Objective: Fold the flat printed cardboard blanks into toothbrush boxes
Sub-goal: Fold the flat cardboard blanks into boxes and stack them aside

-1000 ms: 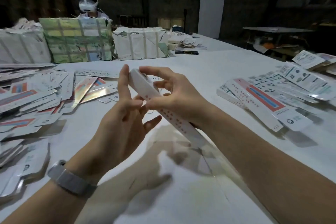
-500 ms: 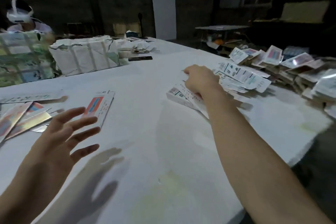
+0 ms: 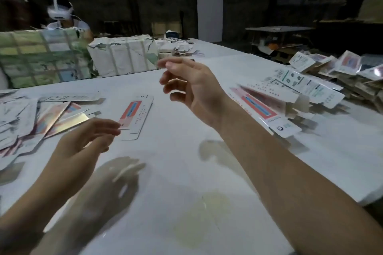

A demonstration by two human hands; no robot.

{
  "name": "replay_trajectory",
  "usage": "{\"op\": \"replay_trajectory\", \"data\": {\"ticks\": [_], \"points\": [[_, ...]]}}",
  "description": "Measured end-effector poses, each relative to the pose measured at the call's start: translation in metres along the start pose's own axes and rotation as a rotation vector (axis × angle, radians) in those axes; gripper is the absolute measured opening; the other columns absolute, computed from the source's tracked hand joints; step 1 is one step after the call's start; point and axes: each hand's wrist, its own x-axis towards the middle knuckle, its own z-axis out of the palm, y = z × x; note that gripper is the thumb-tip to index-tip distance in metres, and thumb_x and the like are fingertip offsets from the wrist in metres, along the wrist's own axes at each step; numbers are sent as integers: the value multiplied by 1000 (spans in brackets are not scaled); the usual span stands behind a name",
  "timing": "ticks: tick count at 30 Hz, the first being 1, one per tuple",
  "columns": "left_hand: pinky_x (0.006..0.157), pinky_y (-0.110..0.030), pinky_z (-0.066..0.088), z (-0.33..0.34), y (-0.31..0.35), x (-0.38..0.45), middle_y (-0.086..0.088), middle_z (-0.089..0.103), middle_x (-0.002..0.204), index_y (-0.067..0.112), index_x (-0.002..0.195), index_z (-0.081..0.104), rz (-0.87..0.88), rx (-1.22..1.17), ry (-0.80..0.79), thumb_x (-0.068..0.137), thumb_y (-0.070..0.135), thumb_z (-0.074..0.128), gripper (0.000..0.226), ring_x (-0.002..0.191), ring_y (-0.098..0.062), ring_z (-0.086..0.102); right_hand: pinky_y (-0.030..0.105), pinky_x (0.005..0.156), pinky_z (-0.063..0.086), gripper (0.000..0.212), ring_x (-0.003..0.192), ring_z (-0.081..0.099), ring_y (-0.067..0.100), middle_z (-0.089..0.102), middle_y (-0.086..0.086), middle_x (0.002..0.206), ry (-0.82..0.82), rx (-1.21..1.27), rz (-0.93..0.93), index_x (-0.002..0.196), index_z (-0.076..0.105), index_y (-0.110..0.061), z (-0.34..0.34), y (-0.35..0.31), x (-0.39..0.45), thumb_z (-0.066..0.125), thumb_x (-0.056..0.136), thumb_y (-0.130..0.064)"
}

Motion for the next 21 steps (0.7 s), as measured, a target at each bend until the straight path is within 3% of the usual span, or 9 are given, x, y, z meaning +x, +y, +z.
{"op": "replay_trajectory", "data": {"ticks": [3, 5, 8, 12, 16, 19, 21], "points": [[78, -36, 48, -10, 2, -3, 17, 69, 102, 42, 96, 64, 95, 410, 7, 87, 16, 62, 28, 98, -10, 63, 27, 62, 40, 16, 71, 59, 15, 66, 1, 78, -193, -30, 91, 99, 70, -16, 34, 28, -11, 54, 99, -14], [79, -37, 44, -18, -2, -2, 3, 67, 109, 33, 108, 63, 62, 631, 18, 88, 11, 63, 30, 101, -20, 59, 25, 62, 41, 15, 72, 60, 13, 67, -1, 79, -283, -91, 131, 100, 70, -18, 54, 48, -20, 56, 98, -14], [94, -43, 42, -29, -3, 1, -11, 62, 126, 21, 127, 61, -73, 905, 79, 87, 17, 61, 40, 117, -33, 50, 25, 66, 44, 15, 77, 61, 11, 69, -4, 83, -395, -155, 151, 101, 72, -25, 72, 71, -32, 61, 94, -16], [112, -55, 28, -46, 0, 1, -10, 48, 145, 31, 140, 43, -306, 1164, 133, 89, 38, 53, 53, 136, -39, 34, 26, 70, 47, 19, 85, 64, 11, 72, -4, 91, -443, -156, 150, 102, 75, -34, 83, 79, -39, 63, 88, -30], [112, -71, 7, -61, -6, -1, -13, 29, 155, 37, 146, 22, -601, 1203, 69, 89, 48, 45, 62, 145, -51, 10, 25, 70, 49, 24, 88, 64, 12, 71, -3, 93, -454, -132, 141, 106, 74, -34, 87, 81, -41, 65, 84, -39], [109, -66, 21, -69, -9, -6, -17, 41, 146, 35, 144, 25, -691, 1247, 29, 94, 44, 40, 52, 136, -55, 28, 26, 71, 49, 21, 88, 64, 12, 71, -2, 93, -450, -152, 150, 105, 75, -35, 88, 82, -43, 64, 87, -34], [97, -52, 36, -71, -9, -8, -16, 53, 135, 31, 141, 32, -650, 1279, 17, 100, 41, 34, 42, 125, -49, 46, 26, 70, 50, 21, 88, 64, 12, 71, -2, 92, -441, -159, 154, 105, 75, -34, 88, 82, -44, 62, 89, -31]]}}
